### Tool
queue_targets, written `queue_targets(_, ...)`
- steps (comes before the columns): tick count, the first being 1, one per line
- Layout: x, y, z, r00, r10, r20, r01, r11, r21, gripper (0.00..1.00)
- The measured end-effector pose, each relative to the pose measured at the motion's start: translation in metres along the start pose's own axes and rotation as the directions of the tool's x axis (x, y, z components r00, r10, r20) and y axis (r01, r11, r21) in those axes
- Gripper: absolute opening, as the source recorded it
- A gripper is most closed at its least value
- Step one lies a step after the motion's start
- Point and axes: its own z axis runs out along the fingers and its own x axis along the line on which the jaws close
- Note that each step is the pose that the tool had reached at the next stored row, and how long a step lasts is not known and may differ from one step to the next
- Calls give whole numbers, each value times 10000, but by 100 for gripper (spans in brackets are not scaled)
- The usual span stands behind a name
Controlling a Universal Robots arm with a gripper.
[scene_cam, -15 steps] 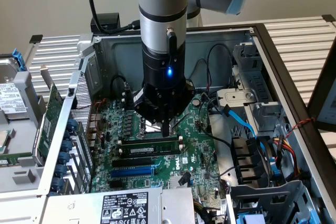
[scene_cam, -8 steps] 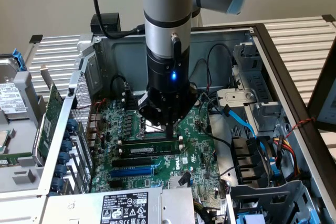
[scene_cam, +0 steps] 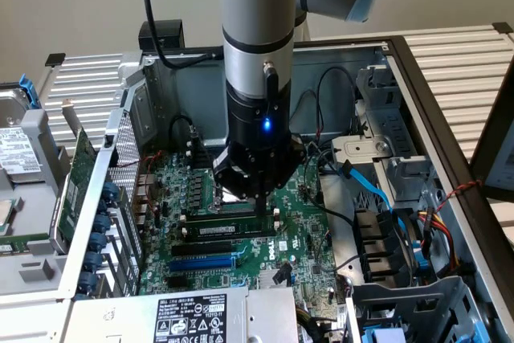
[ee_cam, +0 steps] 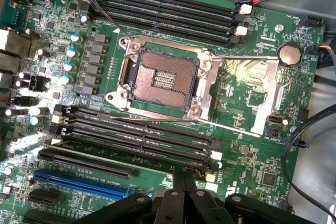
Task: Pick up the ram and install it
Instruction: 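Press down the ram until it locks into place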
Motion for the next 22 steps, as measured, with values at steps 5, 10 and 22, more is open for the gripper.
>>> queue_targets(5, 0, -1, 37, 10000, 31, 27, -31, 10000, 4, 11)
queue_targets(10, 0, -2, 63, 10000, 67, 28, -67, 10000, 4, 11)
queue_targets(22, 1, -2, 88, 9999, 130, 29, -130, 9999, 4, 11)
